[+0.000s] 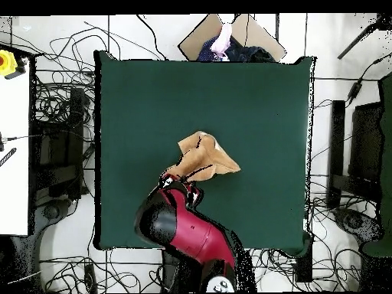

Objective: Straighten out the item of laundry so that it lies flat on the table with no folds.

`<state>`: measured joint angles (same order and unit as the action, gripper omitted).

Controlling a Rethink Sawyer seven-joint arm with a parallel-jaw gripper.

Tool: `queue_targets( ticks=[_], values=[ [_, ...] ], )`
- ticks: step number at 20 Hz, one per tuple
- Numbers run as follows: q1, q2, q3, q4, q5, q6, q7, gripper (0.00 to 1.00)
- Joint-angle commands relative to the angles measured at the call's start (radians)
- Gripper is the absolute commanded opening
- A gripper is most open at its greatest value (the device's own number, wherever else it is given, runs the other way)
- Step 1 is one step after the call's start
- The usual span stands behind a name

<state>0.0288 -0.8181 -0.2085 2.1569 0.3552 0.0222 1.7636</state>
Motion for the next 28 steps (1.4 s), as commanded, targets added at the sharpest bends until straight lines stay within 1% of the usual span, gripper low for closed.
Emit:
queue_targets(
  ticks=[1, 6, 8, 11, 12, 13, 14, 17, 18, 21, 22, 26, 28],
  values=[
    [0.013, -0.078, -0.073, -0.059, 0.021, 0.169, 0.185, 0.0],
    [0.01, -0.098, -0.083, -0.06, 0.004, 0.191, 0.182, 0.0],
    [-0.022, -0.098, -0.054, -0.038, -0.003, 0.157, 0.172, 0.0],
    [-0.013, -0.092, -0.058, -0.04, -0.003, 0.156, 0.176, 0.0],
    [0.002, -0.088, -0.074, -0.048, -0.004, 0.17, 0.177, 0.0],
    [0.037, -0.076, -0.121, -0.076, -0.012, 0.219, 0.175, 0.0],
    [0.049, -0.069, -0.135, -0.088, -0.016, 0.241, 0.174, 0.0],
    [0.081, -0.038, -0.145, -0.144, -0.006, 0.268, 0.184, 0.0],
    [0.096, -0.032, -0.146, -0.178, 0.001, 0.295, 0.193, 0.0],
    [0.105, -0.027, -0.114, -0.224, 0.018, 0.314, 0.207, 0.0],
    [0.101, -0.025, -0.087, -0.237, 0.028, 0.305, 0.208, 0.0],
    [0.089, -0.015, -0.029, -0.266, 0.046, 0.286, 0.211, 0.0],
    [0.1, -0.006, -0.032, -0.288, 0.048, 0.292, 0.22, 0.0]
  ],
)
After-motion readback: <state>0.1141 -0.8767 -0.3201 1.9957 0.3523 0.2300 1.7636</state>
